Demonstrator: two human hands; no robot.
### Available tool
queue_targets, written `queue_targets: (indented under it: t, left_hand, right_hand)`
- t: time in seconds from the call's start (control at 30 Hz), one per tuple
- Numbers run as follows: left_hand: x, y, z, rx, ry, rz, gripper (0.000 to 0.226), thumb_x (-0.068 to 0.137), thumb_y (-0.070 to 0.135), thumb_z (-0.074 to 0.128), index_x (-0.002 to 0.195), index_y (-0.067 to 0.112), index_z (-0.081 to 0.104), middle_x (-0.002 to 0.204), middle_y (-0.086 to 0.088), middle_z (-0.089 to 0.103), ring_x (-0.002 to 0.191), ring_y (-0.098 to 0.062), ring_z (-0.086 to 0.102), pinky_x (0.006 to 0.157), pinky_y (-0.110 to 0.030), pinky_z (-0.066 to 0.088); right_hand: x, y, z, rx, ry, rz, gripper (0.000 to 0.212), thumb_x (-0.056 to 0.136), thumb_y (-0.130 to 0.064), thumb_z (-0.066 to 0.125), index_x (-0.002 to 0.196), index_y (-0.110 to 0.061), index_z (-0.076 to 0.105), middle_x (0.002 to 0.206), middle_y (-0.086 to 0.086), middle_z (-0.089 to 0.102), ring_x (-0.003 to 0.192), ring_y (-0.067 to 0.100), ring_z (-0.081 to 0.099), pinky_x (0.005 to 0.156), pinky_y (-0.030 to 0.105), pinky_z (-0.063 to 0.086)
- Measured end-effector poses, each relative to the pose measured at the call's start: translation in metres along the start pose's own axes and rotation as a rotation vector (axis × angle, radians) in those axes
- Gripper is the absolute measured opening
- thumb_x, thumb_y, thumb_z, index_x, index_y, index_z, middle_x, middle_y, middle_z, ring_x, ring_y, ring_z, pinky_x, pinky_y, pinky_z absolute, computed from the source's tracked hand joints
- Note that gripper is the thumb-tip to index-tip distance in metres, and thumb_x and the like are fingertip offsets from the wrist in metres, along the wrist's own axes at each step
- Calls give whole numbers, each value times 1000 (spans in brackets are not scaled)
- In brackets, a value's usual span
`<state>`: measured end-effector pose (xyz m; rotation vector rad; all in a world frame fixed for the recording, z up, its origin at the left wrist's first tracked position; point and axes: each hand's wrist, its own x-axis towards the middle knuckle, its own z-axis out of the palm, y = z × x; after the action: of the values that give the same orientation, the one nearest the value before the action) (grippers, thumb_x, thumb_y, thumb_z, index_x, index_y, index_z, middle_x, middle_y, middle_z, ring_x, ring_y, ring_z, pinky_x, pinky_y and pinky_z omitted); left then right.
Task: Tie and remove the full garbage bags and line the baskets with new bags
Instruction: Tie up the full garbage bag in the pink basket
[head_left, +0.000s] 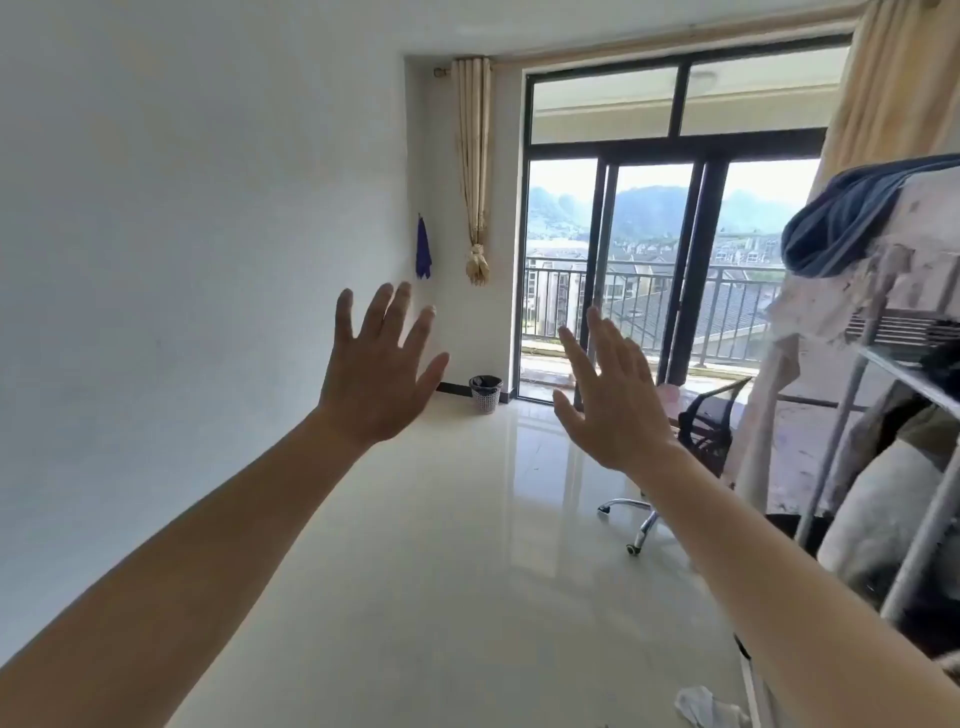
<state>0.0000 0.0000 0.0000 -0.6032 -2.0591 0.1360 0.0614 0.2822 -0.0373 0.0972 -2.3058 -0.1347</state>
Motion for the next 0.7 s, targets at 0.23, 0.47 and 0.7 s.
queue_targets:
  t: [0.23,0.47,0.7]
  left_hand:
    - [50,-36,159,-50,-207,-68,63,101,50,21,140,7,46,149,-23,41,137,-37,39,112,-63,16]
    - [146,-15,307,-166,-233,-106,63,98,49,21,140,8,46,147,-20,44,137,-35,39,112,-61,21]
    - [249,50,491,-232,-298,-89,64,98,52,20,143,12,42,151,-17,39,141,-31,33,113,-59,19]
  right_hand:
    - [77,26,147,-31,-231,94,73,100,-53,30,159,-22,0,163,13,-18,152,30,-8,123,48,4]
    - [150,111,259,-88,-285,135,71,101,-53,29,159,-22,2,164,14,-10,152,29,-6,123,48,2]
    - [224,226,412,-83,-325,217,72,101,-53,28,159,-21,0,164,13,-14,152,29,-7,123,48,1]
